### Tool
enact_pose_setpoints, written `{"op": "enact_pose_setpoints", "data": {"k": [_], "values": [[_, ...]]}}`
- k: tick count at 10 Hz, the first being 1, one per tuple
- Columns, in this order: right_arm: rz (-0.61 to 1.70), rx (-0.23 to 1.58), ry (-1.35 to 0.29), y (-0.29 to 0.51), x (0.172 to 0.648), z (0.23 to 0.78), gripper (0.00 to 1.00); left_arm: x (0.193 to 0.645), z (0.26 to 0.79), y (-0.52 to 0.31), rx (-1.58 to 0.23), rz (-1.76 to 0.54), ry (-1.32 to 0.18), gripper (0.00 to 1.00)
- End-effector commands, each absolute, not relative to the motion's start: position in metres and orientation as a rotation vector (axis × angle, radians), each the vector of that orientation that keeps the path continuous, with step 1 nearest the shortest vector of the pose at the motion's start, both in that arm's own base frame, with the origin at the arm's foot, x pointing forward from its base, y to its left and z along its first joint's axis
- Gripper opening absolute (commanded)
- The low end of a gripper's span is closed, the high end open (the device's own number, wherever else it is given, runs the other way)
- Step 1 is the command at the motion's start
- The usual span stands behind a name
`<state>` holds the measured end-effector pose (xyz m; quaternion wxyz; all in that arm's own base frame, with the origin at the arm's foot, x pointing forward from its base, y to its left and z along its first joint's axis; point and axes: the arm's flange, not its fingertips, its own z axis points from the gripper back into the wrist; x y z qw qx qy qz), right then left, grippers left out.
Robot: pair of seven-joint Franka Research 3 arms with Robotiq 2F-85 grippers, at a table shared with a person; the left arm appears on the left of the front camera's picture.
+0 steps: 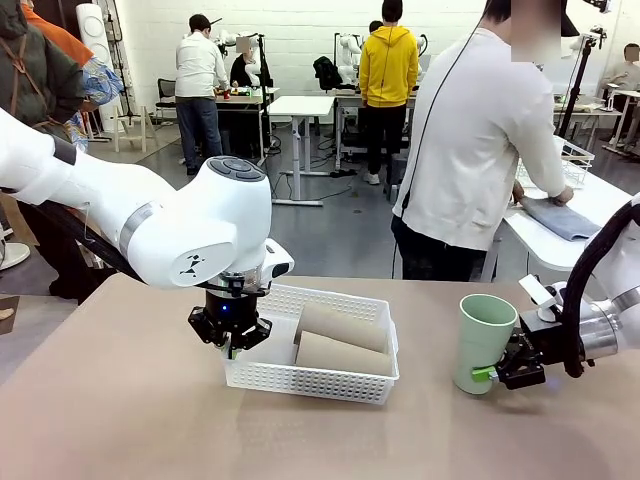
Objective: Clean and organize the cups into the basket.
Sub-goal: Pick up the Reusable plastic cup from the right side of the table and stack it inside the Organizing basket in the center of the table.
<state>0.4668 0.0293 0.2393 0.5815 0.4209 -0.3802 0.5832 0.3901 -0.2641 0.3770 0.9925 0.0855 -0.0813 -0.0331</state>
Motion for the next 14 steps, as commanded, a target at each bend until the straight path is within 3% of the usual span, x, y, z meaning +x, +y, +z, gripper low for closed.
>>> {"op": "enact_pose_setpoints", "data": {"k": [1,2,3,5,7,14], "values": [[1.303,0.947,-0.880,0.036,0.453,0.250,0.00,0.388,0.374,-0.265,0.181,-0.071,-0.164,0.02],[1.319,1.018,-0.806,0.045,0.418,0.285,0.00,0.388,0.374,-0.265,0.181,-0.071,-0.164,0.02],[1.375,0.992,-0.844,0.041,0.386,0.341,0.00,0.388,0.374,-0.265,0.181,-0.071,-0.164,0.02],[1.338,0.949,-0.933,0.018,0.366,0.431,0.00,0.388,0.374,-0.265,0.181,-0.071,-0.164,0.02],[1.303,0.981,-0.967,0.009,0.364,0.486,0.00,0.388,0.374,-0.265,0.181,-0.071,-0.164,0.02],[1.321,0.947,-0.983,0.007,0.354,0.515,0.00,0.388,0.374,-0.265,0.181,-0.071,-0.164,0.02]]}}
